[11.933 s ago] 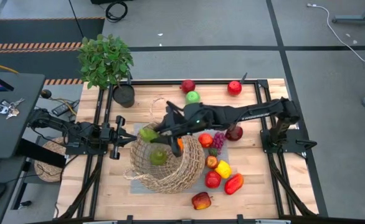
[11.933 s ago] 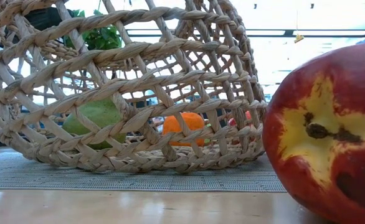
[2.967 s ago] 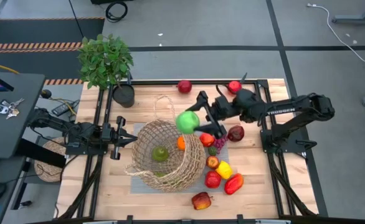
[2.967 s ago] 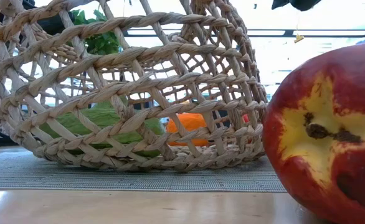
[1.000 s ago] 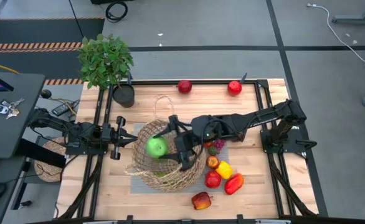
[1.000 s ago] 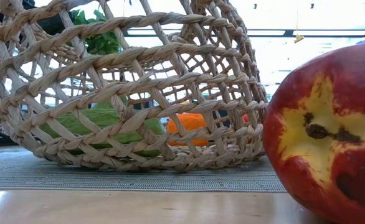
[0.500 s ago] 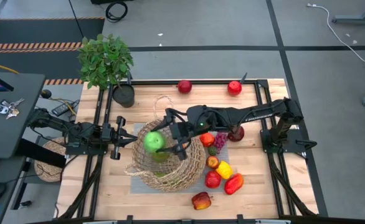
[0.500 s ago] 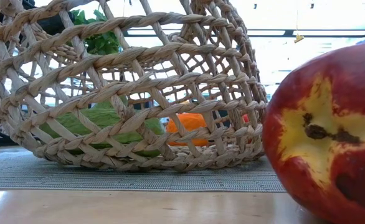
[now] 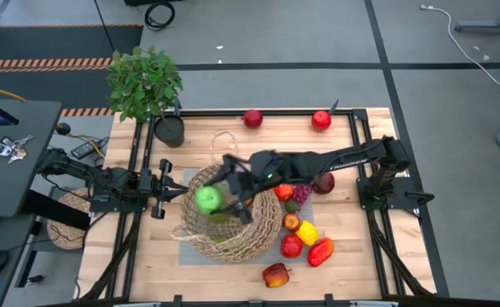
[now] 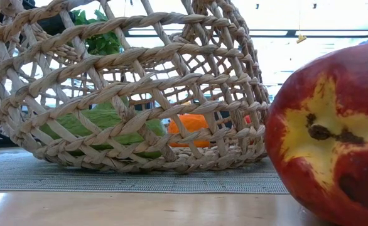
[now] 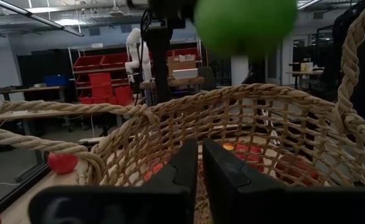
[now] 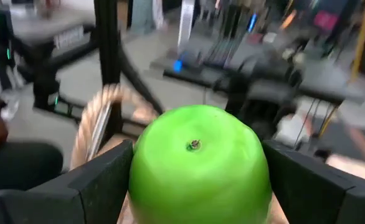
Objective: Build produce basket
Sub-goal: Put the green apple into the brown basket
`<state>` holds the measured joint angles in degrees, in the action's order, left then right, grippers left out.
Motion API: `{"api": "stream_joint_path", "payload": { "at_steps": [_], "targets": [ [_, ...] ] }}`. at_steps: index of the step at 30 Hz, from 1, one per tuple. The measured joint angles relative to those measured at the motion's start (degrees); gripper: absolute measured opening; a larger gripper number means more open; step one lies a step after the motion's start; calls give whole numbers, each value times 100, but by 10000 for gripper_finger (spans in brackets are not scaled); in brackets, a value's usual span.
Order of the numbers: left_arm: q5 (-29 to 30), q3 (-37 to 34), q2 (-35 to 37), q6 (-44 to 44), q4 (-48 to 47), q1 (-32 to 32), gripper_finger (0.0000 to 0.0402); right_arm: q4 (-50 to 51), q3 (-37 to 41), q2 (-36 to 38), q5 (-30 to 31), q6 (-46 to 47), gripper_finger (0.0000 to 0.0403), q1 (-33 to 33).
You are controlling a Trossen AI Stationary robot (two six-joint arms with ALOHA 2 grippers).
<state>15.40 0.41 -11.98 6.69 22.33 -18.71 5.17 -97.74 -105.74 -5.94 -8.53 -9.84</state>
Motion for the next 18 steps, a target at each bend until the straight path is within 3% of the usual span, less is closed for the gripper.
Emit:
{"api": "stream_joint_path", "payload": {
  "at_steps": [3,13,18],
  "targets": [
    [0,1,-1,1,1,1,28,655,-462,-277,145,-74,347,-127],
    [-1,1,1,1,2,1,34,3767,-3151,-1744,610,-21,347,48],
    [0,1,1,1,2,-1,28,4568,-3649,-2131,714,2,347,346]
  ]
}}
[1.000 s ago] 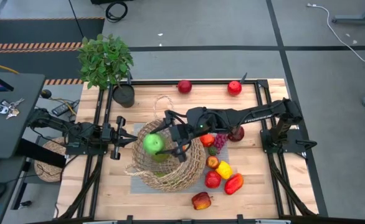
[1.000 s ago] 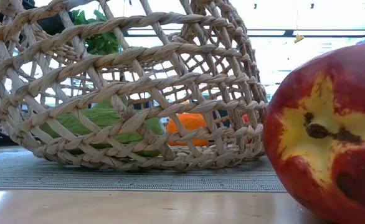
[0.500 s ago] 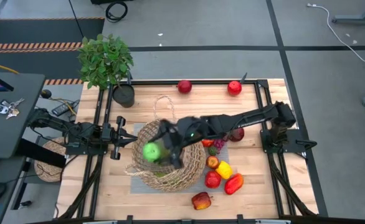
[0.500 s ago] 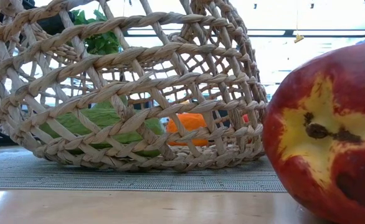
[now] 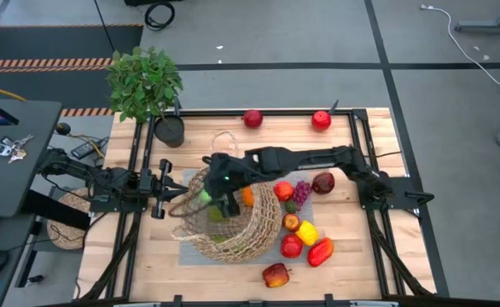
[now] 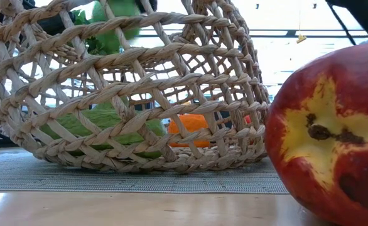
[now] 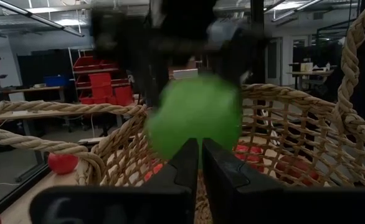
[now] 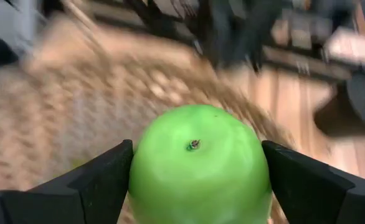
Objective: Build produce basket
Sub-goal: Put the green apple into the brown basket, then put the red apple into the brown basket
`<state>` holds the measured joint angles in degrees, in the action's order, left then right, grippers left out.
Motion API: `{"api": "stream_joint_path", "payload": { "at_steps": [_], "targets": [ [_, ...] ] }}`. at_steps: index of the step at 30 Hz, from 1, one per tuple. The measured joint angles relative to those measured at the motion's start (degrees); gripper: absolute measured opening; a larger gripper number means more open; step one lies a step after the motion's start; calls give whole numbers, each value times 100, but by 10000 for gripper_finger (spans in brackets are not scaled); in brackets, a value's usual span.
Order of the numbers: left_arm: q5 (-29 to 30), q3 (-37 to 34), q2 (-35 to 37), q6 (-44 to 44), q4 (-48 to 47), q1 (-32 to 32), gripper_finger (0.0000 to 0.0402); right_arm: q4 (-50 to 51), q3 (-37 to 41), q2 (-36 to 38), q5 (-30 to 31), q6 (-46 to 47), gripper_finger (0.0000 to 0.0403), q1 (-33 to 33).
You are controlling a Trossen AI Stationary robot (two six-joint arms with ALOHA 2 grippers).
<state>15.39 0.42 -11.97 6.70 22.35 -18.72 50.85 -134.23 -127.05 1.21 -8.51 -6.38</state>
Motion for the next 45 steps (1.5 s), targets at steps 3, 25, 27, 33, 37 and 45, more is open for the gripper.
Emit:
{"api": "stream_joint_path", "payload": {
  "at_steps": [3,25,27,33,37,45],
  "targets": [
    [0,0,0,-2,0,0,31,262,2,-80,-14,-2,347,107],
    [0,0,0,-2,2,1,36,672,39,-43,153,295,392,180],
    [0,-2,0,0,2,2,34,709,-57,-20,386,297,392,178],
    [-2,0,0,-2,0,0,28,552,-49,687,912,214,391,145],
    [0,0,0,-2,1,2,34,815,-48,1016,1034,256,391,219],
    [-2,-1,0,0,-4,0,30,2109,-37,1197,1794,1048,380,332]
  ]
}}
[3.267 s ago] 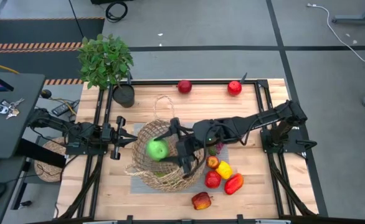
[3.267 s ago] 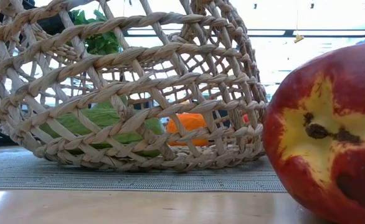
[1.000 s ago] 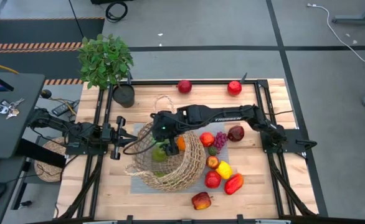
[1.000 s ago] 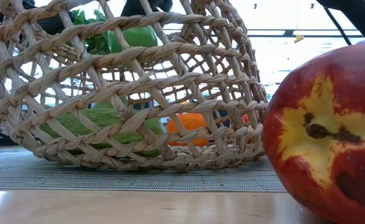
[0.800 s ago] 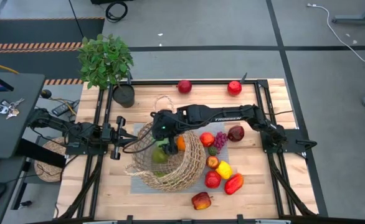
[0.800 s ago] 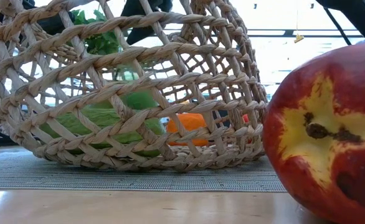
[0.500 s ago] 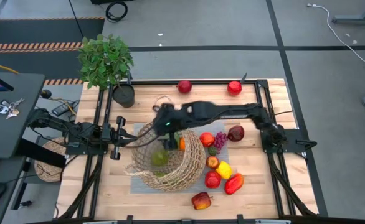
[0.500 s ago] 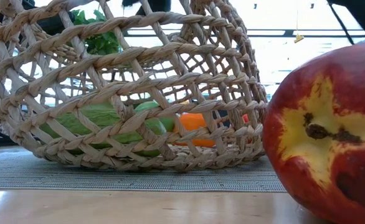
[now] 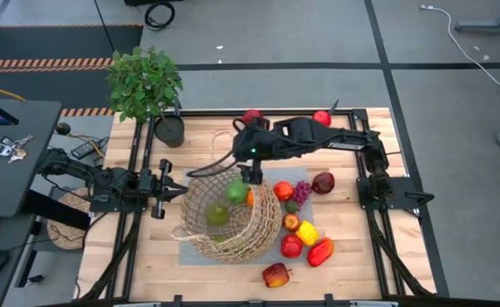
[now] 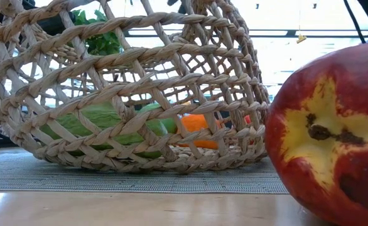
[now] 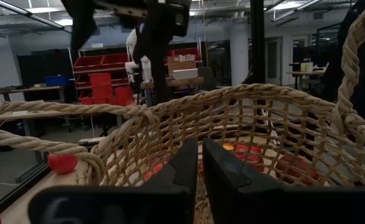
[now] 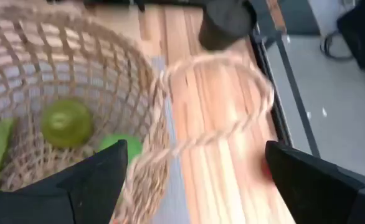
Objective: Build produce basket
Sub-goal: Put the red apple into the brown basket
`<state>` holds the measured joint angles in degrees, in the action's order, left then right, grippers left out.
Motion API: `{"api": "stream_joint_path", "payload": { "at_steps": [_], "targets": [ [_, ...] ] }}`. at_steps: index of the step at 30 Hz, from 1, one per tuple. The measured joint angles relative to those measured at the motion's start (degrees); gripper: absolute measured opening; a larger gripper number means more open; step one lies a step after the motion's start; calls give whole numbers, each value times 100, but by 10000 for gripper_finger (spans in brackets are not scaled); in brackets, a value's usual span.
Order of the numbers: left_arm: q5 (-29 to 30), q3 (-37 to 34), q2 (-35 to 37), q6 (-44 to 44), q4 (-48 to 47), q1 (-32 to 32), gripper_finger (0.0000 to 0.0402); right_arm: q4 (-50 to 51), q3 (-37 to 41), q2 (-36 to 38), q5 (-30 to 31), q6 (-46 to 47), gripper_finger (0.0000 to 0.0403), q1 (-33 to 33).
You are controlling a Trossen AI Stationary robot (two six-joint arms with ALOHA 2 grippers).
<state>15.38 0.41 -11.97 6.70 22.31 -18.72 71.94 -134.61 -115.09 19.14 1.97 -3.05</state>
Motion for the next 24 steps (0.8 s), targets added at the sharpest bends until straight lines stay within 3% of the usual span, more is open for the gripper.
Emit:
{"api": "stream_joint_path", "payload": {
  "at_steps": [4,8,10,16,19,24],
  "targets": [
    [1,1,-2,0,0,0,28,797,3,21,322,643,368,-255],
    [1,0,-1,0,0,0,34,1820,4,158,1027,1467,358,-696],
    [1,1,-2,0,-1,1,36,1740,111,274,1254,1693,353,-921],
    [2,2,0,0,-2,2,30,1506,1199,956,1111,2258,349,-1399],
    [2,0,0,0,4,2,28,903,2228,1468,923,2574,349,-1528],
    [1,0,-2,-1,2,2,34,-1514,3946,2238,153,2661,349,-1926]
  ]
}}
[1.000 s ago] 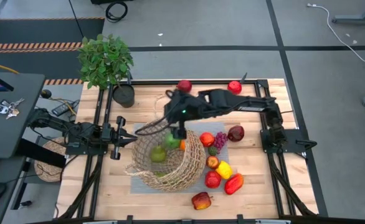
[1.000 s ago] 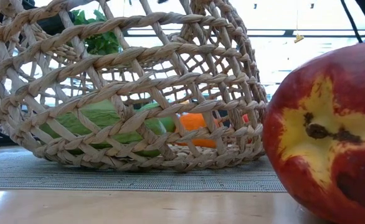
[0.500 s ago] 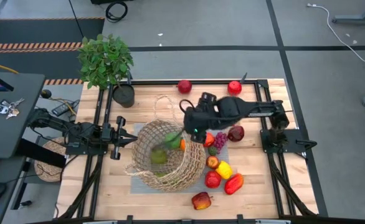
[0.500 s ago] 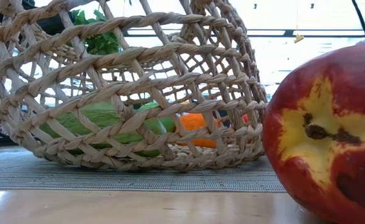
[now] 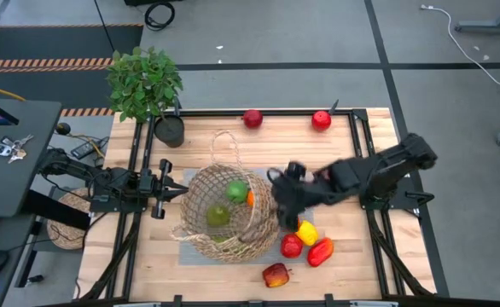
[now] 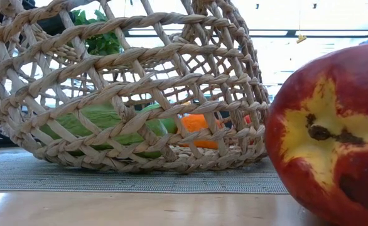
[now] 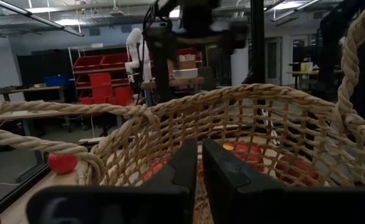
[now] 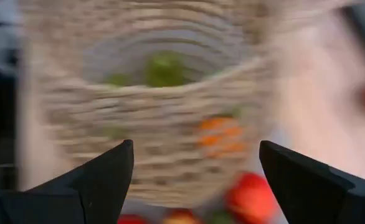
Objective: Build produce basket
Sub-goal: Put the red apple into the brown basket
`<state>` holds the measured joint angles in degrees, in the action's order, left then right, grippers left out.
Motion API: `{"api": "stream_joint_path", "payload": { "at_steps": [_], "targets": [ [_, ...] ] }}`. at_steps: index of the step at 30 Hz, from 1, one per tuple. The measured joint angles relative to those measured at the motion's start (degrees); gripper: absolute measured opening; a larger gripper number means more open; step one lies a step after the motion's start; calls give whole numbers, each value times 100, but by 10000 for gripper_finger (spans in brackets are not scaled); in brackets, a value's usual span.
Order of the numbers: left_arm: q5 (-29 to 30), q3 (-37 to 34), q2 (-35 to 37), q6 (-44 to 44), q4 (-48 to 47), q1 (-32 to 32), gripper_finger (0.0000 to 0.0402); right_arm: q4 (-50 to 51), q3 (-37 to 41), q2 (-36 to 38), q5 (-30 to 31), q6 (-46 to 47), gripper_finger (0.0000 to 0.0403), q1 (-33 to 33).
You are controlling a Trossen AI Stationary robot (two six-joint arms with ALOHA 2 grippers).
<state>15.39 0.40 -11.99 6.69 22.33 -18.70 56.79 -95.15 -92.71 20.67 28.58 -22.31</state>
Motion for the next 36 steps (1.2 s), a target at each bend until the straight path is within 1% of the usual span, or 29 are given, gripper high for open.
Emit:
{"api": "stream_joint_path", "payload": {
  "at_steps": [2,4,8,11,13,18,22,28,34,36],
  "targets": [
    [1,2,2,1,2,0,36,-774,455,62,-250,2,349,-237],
    [1,0,0,1,0,0,36,-1266,686,33,-381,18,349,-516],
    [0,1,0,0,2,-2,29,-2003,810,-247,-236,23,349,-1050],
    [-1,0,0,1,0,-2,28,-2374,860,-628,-424,-23,349,-1378],
    [1,2,0,1,2,0,30,-2543,858,-880,-442,-143,349,-1577],
    [1,0,0,1,2,0,36,-2689,862,-1482,-497,-221,349,-1860],
    [1,0,2,1,2,0,32,-2864,775,-1668,-472,-254,349,-1968],
    [1,2,0,1,2,0,29,-2851,806,-1757,-379,-294,349,-2135],
    [0,1,0,1,-7,-1,36,-2856,804,-1794,120,-352,349,-2365],
    [1,2,2,1,-3,0,35,-2848,803,-1792,318,-581,349,-2444]
  ]
}}
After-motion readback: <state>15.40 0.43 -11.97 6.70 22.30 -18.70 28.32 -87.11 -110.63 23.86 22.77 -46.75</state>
